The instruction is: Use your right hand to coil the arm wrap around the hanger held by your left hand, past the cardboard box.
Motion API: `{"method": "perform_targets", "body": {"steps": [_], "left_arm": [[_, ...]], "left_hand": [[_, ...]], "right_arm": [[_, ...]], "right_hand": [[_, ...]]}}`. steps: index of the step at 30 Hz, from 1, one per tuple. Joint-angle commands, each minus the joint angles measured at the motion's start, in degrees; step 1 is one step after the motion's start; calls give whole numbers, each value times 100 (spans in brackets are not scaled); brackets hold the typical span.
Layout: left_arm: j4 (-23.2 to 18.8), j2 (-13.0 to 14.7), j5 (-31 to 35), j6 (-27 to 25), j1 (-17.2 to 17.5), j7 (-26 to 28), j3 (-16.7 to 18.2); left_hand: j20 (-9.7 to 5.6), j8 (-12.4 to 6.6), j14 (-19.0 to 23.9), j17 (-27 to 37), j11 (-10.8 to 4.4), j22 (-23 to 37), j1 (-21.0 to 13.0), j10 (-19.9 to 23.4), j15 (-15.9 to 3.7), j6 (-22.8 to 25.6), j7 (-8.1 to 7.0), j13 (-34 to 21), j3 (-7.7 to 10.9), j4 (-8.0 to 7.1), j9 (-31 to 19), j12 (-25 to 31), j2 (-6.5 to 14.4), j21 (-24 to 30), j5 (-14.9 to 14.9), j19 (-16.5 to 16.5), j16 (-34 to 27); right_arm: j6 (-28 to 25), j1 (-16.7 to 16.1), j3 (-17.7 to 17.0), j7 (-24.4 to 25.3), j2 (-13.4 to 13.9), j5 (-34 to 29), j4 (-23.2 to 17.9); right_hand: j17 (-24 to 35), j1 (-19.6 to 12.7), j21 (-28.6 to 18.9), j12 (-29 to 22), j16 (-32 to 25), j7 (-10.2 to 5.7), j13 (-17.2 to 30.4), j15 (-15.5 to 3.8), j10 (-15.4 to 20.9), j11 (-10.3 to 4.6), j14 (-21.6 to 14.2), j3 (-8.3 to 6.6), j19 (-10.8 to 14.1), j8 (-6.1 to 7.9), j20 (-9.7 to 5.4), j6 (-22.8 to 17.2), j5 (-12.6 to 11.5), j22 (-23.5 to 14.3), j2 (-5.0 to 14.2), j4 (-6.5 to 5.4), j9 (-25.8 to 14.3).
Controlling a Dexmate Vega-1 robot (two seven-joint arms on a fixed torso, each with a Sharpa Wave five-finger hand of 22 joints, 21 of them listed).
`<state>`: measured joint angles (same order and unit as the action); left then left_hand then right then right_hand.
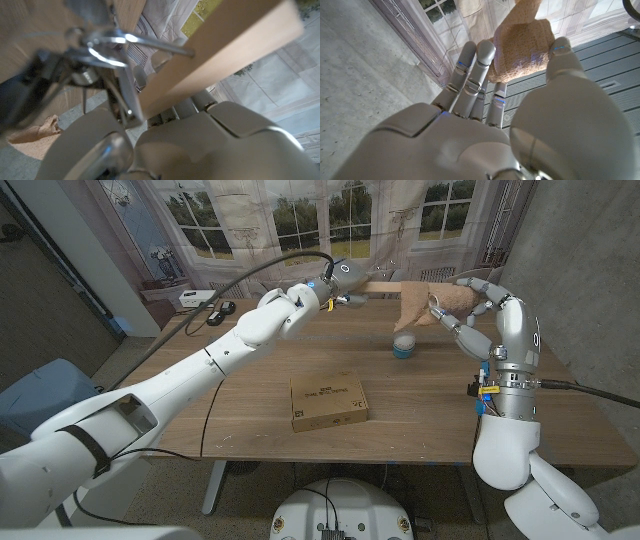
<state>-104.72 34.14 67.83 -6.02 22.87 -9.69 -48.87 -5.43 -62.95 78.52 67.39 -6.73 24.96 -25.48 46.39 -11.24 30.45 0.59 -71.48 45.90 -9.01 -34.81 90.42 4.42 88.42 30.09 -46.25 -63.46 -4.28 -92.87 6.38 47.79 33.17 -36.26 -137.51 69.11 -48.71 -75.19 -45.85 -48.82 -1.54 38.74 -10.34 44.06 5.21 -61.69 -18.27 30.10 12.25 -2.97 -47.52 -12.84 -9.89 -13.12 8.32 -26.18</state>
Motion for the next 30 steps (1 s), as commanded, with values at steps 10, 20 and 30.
{"method": "perform_targets", "body": {"steps": [10, 20, 30], "left_arm": [[-54, 59, -72, 178, 102, -110, 3], [-71, 146, 117, 251, 146, 231, 8], [66, 353, 1171, 169, 255, 1616, -136]], "left_hand": [[-303, -54, -6, 13, -40, 15, 15, 8, -16, -26, -25, -16, 23, -16, -7, 31, 51, 29, -8, -39, -38], [-299, -68, 2, 21, -27, 33, 19, -1, -24, -22, -10, -16, 24, -16, 16, 29, 49, 40, -6, -26, -48], [-303, -87, -12, 16, -50, 21, 27, -1, -14, -26, -27, -16, 20, -21, 25, 30, 44, 29, -4, -38, -45]], "right_arm": [[719, 1861, 86, -971, 128, -108, 567], [952, 2978, 465, -1457, 115, 433, 1304], [1129, 3593, 699, -1627, 125, 852, 1887]], "right_hand": [[13, -2154, 33, 16, -30, 340, 6, -206, 1112, -699, 5, -129, 25, 33, -169, -1409, -37, -3, 2174, -70, -1], [26, -2135, 48, 15, -32, 342, 14, -204, 1119, -699, -6, -144, 34, 29, -178, -1406, -42, -2, 2164, -69, -1], [31, -2127, 65, 14, -28, 330, 27, -206, 1117, -705, -10, -163, 26, 30, -173, -1413, -48, -3, 2160, -62, -2]]}}
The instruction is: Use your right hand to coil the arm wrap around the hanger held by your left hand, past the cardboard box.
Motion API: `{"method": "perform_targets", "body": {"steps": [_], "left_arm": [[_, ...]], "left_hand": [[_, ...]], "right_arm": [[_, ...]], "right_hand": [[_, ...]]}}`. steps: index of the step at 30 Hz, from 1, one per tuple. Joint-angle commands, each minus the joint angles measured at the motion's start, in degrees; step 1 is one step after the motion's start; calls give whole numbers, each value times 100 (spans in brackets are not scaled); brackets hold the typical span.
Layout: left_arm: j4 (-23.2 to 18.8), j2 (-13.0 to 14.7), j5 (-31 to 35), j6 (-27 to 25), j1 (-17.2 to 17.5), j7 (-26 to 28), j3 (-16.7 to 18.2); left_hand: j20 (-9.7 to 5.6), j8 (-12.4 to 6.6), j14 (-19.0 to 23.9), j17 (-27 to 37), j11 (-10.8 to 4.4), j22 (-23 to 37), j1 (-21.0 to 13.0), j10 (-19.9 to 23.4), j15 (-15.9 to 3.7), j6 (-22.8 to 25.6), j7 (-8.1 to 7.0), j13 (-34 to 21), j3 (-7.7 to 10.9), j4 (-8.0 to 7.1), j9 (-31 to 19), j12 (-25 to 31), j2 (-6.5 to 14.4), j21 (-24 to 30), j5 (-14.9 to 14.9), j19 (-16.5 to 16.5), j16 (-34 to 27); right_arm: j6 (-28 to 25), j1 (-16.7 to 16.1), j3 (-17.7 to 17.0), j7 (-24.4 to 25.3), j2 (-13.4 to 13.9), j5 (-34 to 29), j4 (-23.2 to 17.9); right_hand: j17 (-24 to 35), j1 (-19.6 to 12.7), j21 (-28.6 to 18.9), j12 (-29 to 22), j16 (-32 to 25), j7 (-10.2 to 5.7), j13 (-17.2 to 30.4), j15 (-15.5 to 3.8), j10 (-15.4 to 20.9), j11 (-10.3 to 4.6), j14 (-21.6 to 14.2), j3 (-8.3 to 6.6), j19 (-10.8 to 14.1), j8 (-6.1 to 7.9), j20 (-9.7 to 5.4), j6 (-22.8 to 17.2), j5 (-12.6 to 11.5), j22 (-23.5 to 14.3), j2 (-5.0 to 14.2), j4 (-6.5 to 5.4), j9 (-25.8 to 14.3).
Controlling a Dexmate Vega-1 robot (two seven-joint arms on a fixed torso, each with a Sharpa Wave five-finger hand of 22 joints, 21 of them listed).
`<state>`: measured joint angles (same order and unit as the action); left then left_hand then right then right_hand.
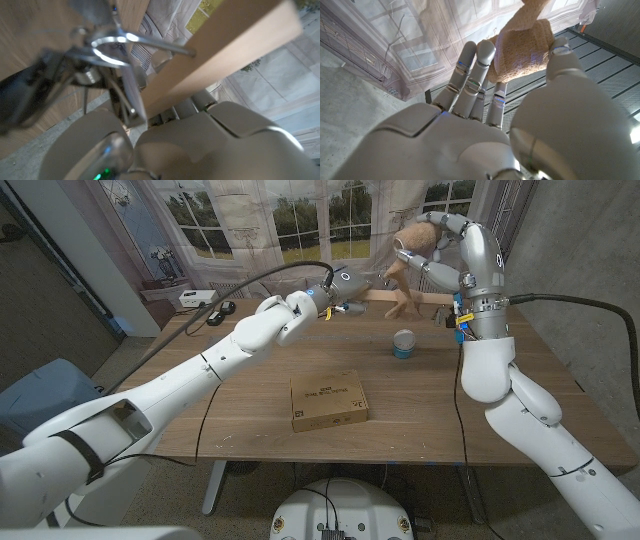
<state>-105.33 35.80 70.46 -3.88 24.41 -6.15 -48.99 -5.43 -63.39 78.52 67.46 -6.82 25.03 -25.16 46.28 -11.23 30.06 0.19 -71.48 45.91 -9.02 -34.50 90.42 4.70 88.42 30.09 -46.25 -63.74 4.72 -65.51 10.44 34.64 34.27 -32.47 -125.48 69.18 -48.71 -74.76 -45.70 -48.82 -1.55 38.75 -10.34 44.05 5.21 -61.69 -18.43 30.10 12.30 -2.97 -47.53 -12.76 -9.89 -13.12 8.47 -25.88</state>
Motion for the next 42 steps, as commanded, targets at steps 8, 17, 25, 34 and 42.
{"method": "perform_targets", "body": {"steps": [8, 17, 25, 34, 42], "left_arm": [[564, 241, 1463, -128, 57, 2600, -264], [1103, 149, 1475, -207, -76, 3888, -374], [1468, -19, 1220, -490, -53, 4598, -425], [1581, -5, 1044, -653, -28, 4708, -503], [1710, -31, 816, -723, 2, 4967, -504]], "left_hand": [[-310, -41, -28, 21, -59, 31, 10, 19, -20, 6, -45, -16, 12, -25, 24, 32, 2, 29, 1, -20, -24], [-319, -57, -22, 6, -88, 28, 28, 20, -18, -4, -54, -16, 6, -32, 40, 31, -2, 21, 11, -18, -23], [-334, -75, 13, -7, -95, 8, 39, 36, -14, -1, -52, -16, 5, -34, 52, 33, 11, 17, 16, -57, -33], [-352, -91, 37, 18, -119, 33, 48, 40, -21, -7, -61, -16, 2, -36, 55, 32, 22, 29, 15, -65, -66], [-355, -105, 40, 44, -125, 42, 60, 59, -28, -3, -55, -16, -3, -37, 75, 34, 37, 31, 10, -78, -100]], "right_arm": [[240, 1079, 374, -398, 38, 742, 944], [132, 1253, 376, -467, 70, 1044, 1171], [125, 1394, 346, -402, 59, 1346, 1450], [167, 1461, 268, -313, 60, 1703, 1708], [326, 1441, 161, -148, -30, 2090, 1945]], "right_hand": [[18, -2121, 29, 6, -19, 327, 19, -209, 1124, -708, -9, -161, 33, 30, -175, -1415, -59, -4, 2157, -72, -40], [26, -2111, 38, 14, -18, 338, 14, -205, 1128, -701, -16, -177, 34, 21, -173, -1414, -60, -7, 2155, -69, -30], [17, -2097, 48, 24, -6, 336, -2, -206, 1142, -695, -12, -190, 31, 15, -171, -1413, -60, -8, 2157, -70, -24], [22, -2090, 55, 22, -5, 331, 21, -206, 1129, -702, -23, -207, 33, 12, -169, -1404, -59, -10, 2156, -64, -26], [29, -2082, 65, 31, -2, 330, 23, -206, 1119, -708, -17, -220, 14, 6, -172, -1402, -56, -13, 2156, -61, -19]]}}
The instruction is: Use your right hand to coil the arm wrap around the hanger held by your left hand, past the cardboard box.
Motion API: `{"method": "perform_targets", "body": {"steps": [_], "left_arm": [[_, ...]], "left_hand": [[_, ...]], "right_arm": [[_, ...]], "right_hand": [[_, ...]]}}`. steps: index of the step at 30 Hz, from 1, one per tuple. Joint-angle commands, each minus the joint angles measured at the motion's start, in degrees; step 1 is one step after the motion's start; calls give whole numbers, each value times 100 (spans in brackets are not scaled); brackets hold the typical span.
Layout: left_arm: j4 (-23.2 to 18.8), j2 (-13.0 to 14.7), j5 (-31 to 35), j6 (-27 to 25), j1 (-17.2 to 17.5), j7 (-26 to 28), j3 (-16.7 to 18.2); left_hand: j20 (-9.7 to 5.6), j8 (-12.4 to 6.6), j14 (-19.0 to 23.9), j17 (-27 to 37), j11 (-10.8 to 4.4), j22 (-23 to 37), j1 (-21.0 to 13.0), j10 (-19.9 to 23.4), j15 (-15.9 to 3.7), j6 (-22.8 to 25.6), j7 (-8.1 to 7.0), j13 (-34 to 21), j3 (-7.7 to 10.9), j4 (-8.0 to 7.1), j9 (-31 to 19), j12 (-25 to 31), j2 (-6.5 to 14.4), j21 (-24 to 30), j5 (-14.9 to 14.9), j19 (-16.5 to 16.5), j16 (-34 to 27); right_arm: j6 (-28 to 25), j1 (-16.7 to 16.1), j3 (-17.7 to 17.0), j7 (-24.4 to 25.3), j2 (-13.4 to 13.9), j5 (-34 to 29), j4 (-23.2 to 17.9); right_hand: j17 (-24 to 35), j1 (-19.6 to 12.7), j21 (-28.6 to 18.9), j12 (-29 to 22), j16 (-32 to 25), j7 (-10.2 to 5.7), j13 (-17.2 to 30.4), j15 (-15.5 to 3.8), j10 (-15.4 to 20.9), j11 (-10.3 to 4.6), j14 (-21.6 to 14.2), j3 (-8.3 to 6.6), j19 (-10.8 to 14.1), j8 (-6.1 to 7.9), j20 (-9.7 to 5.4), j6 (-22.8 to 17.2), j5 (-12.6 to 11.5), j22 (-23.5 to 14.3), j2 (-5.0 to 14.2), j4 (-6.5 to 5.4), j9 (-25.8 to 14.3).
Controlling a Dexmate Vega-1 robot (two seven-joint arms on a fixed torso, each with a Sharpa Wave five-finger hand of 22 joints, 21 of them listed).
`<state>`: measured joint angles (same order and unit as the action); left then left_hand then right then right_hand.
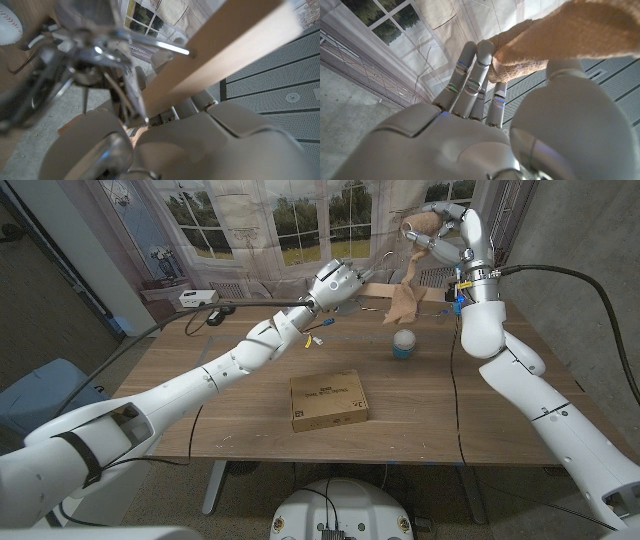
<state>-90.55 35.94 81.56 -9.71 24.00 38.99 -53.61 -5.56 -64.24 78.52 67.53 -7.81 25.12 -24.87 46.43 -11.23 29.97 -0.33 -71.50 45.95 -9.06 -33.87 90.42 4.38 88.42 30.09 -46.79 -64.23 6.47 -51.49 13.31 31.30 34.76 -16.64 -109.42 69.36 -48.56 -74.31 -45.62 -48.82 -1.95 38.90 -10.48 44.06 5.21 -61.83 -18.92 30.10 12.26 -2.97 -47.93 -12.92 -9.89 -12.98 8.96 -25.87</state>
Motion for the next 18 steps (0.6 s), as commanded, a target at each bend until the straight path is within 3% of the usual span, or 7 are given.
{"method": "perform_targets", "body": {"steps": [1, 9, 18], "left_arm": [[241, -39, -323, -112, 31, 482, -50], [586, -43, -593, 389, -173, 1215, -173], [588, 72, -712, 721, -284, 1261, -258]], "left_hand": [[-346, -28, 26, 6, -30, 41, 32, 40, -15, 5, -9, -14, -8, -33, 4, 32, 72, 33, 8, -19, -27], [-346, -44, 49, 72, -23, 34, 47, 46, -30, 12, -6, -13, -20, -32, 32, 31, 85, 26, 0, -36, -103], [-350, -68, 22, 8, -20, 51, 64, 48, -19, -5, -3, -13, -29, -32, 39, 31, 96, 28, -4, -28, -72]], "right_arm": [[160, 45, -137, 210, -100, 552, 365], [112, 279, -132, 121, -126, 870, 610], [-271, 748, 30, -238, -2, 1131, 860]], "right_hand": [[12, -2094, 20, 26, -2, 372, 10, -190, 1113, -709, -2, -171, 17, 8, -173, -1359, -40, -13, 2142, -111, -20], [17, -2090, 23, 25, -3, 380, 18, -191, 1117, -698, -6, -185, 17, 12, -168, -1364, -37, -14, 2142, -105, -23], [13, -2079, 23, 39, -1, 388, -7, -190, 1137, -679, -13, -195, 20, 13, -165, -1374, -31, -17, 2144, -105, -21]]}}
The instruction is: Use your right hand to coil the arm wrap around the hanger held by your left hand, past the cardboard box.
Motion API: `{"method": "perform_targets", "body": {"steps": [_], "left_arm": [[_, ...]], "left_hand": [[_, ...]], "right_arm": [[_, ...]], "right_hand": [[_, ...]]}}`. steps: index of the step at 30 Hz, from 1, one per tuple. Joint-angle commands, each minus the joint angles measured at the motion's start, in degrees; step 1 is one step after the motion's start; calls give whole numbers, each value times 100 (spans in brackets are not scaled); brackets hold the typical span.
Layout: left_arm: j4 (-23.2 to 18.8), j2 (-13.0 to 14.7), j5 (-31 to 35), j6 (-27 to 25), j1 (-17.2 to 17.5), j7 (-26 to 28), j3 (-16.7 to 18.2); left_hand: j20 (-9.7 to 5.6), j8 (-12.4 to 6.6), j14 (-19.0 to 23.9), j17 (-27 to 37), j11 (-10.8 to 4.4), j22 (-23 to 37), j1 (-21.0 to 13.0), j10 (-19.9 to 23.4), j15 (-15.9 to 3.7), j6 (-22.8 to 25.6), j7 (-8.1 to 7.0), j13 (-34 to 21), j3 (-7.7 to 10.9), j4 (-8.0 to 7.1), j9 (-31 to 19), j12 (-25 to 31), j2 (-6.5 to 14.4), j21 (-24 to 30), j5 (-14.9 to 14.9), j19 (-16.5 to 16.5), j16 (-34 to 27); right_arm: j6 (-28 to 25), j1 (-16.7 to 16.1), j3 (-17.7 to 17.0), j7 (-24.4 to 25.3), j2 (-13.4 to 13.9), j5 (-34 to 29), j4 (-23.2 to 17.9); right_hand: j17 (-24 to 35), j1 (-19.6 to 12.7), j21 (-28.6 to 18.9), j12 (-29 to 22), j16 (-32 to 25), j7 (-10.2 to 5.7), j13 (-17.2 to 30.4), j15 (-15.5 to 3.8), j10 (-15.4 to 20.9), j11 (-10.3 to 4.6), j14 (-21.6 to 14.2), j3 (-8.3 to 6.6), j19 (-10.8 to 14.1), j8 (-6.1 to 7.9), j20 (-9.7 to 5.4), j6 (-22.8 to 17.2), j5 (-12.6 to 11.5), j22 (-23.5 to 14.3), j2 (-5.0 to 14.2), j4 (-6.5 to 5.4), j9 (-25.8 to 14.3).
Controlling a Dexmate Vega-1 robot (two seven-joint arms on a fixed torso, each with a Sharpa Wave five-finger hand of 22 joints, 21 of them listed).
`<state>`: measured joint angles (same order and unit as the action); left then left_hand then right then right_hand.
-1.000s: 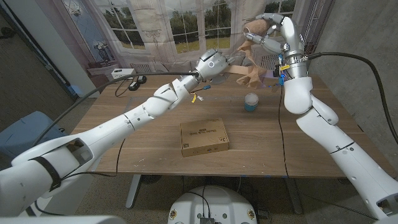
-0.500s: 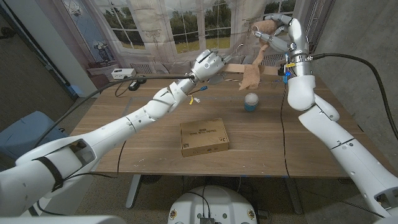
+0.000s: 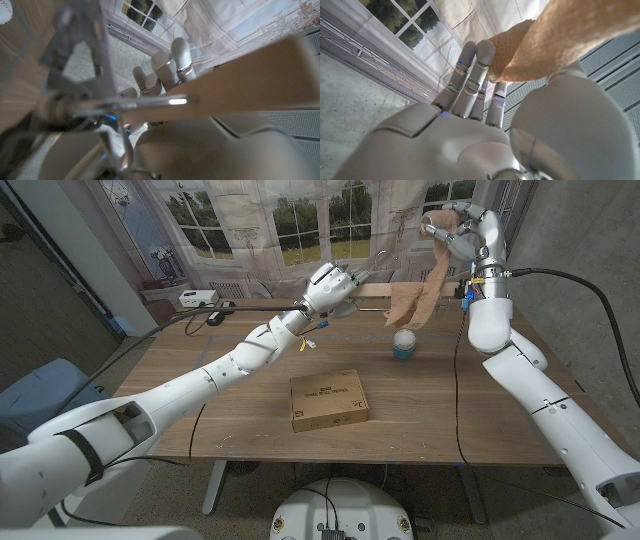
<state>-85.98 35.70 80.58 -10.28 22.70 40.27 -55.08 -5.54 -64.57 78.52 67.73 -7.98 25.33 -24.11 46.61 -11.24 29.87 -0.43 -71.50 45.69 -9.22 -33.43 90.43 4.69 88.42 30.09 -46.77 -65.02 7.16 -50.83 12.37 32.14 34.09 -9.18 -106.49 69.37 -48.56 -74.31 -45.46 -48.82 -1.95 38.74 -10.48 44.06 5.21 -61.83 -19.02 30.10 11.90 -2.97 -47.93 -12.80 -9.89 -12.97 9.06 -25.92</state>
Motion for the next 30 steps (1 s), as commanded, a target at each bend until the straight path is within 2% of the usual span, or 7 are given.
{"method": "perform_targets", "body": {"steps": [1, 9, 16, 20, 30], "left_arm": [[123, 112, -593, 794, -165, 1125, -120], [-314, 405, -511, 1211, -300, 14, -152], [-202, 390, -401, 1572, -432, 87, -194], [-281, 427, -330, 1680, -474, -181, -207], [6, 325, -436, 1530, -329, 702, -66]], "left_hand": [[-349, -30, 23, -16, -5, 21, -11, 26, -17, -2, 15, -13, -3, -16, 0, 30, 66, 24, -4, -35, 8], [-342, -35, 25, 19, -3, 24, 10, 7, -26, -29, 14, -13, -9, -19, 35, 27, 67, 12, -1, -26, -32], [-320, -50, -4, -25, 56, 22, 22, 16, -11, -30, 31, -13, -7, -20, 49, 30, 75, 5, 5, -11, 0], [-317, -59, 14, -9, 66, 23, 27, -5, -20, -32, 44, -13, -7, -18, 54, 26, 75, 5, 8, -7, -19], [-316, -85, 11, -51, 67, 9, 38, 13, -11, -47, 54, -13, -3, -19, 42, 31, 83, -2, 13, -7, 6]], "right_arm": [[-362, 729, 146, -364, 85, 411, 594], [-448, 923, 236, -433, 178, 528, 620], [-669, 1035, 265, -534, 308, 585, 555], [-671, 1079, 242, -546, 322, 691, 579], [-796, 1059, 183, -635, 469, 890, 574]], "right_hand": [[13, -2077, 26, 20, -1, 390, 20, -188, 1128, -688, -12, -186, 11, 47, -165, -1372, -42, -17, 2144, -116, -16], [16, -2072, 22, 22, -2, 391, 22, -189, 1135, -686, -15, -197, 22, 43, -156, -1369, -37, -18, 2144, -111, -12], [16, -2068, 23, 23, -2, 398, 26, -190, 1139, -684, -11, -207, 20, 43, -160, -1371, -33, -19, 2145, -108, -12], [19, -2064, 22, 22, -6, 395, 41, -188, 1126, -675, -16, -211, 22, 40, -156, -1363, -31, -19, 2145, -108, -14], [23, -2061, 22, 26, -9, 399, 44, -190, 1128, -686, -13, -225, 19, 39, -160, -1362, -25, -20, 2144, -101, -13]]}}
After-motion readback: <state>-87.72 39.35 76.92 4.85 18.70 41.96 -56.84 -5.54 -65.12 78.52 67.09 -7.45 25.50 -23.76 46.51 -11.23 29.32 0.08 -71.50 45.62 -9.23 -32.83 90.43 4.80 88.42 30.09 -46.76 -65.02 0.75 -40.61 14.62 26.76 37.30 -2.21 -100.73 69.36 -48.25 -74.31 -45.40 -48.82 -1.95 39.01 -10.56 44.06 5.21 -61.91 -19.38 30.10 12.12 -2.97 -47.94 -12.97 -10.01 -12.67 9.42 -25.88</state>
